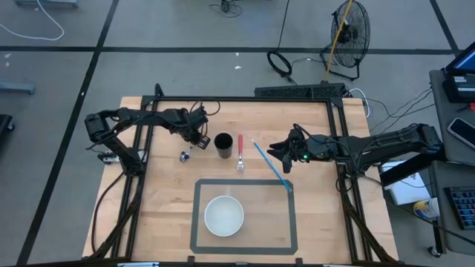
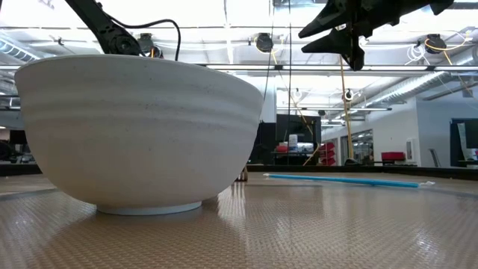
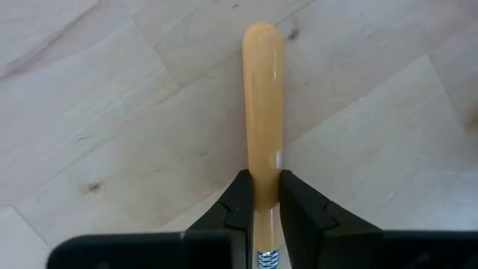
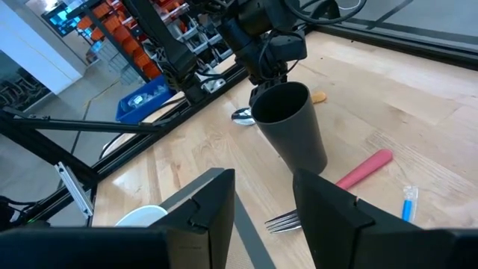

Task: Pick & Place Utensil
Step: Put the yellow spoon into the white bowl on the mat

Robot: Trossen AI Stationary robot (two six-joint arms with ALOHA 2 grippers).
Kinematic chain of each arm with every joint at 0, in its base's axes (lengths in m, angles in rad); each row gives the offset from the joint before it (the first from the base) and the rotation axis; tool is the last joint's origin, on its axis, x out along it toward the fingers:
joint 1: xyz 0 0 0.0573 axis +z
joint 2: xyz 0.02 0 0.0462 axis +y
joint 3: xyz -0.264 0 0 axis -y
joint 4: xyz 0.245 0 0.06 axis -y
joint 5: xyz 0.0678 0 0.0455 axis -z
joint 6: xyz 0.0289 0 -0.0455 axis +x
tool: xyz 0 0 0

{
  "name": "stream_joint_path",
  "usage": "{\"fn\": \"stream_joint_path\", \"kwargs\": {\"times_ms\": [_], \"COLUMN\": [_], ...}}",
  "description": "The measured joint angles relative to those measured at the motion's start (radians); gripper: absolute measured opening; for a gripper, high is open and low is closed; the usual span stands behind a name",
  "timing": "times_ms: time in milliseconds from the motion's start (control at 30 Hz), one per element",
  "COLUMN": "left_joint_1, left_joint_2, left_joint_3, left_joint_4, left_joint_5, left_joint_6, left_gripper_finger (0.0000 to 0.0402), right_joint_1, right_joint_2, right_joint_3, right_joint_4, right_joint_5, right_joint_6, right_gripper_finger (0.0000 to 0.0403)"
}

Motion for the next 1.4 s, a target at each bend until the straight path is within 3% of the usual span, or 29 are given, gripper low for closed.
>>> {"fn": "stream_joint_path", "kwargs": {"times_ms": [300, 567, 700, 967, 1100, 1233, 1400], "left_joint_1": [-0.035, 0.001, 0.005, 0.004, 0.012, 0.035, 0.057], "left_joint_2": [-0.107, -0.166, -0.163, -0.164, -0.164, -0.143, -0.075], "left_joint_3": [-0.006, -0.005, -0.005, -0.003, -0.003, -0.001, -0.001], "left_joint_4": [-0.019, -0.071, -0.038, -0.035, -0.071, -0.095, -0.102], "left_joint_5": [-0.128, -0.114, -0.114, -0.085, -0.085, -0.080, -0.018], "left_joint_6": [0.005, 0.034, 0.054, 0.161, 0.198, 0.198, 0.208], "left_gripper_finger": [0.0001, 0.0002, 0.0039, 0.0165, 0.0208, 0.0212, 0.0174], "right_joint_1": [0.000, 0.000, 0.000, 0.001, 0.001, 0.001, 0.001], "right_joint_2": [0.000, 0.000, 0.000, 0.000, 0.000, 0.000, 0.000], "right_joint_3": [0.000, 0.000, 0.000, 0.000, 0.000, 0.000, 0.000], "right_joint_4": [0.000, -0.004, -0.004, -0.006, -0.006, -0.006, -0.006], "right_joint_5": [0.000, 0.000, 0.000, 0.000, 0.000, 0.000, 0.000], "right_joint_6": [0.000, -0.004, -0.004, 0.010, 0.008, 0.007, 0.007], "right_gripper_finger": [0.0132, 0.0132, 0.0132, 0.0132, 0.0132, 0.0132, 0.0132]}}
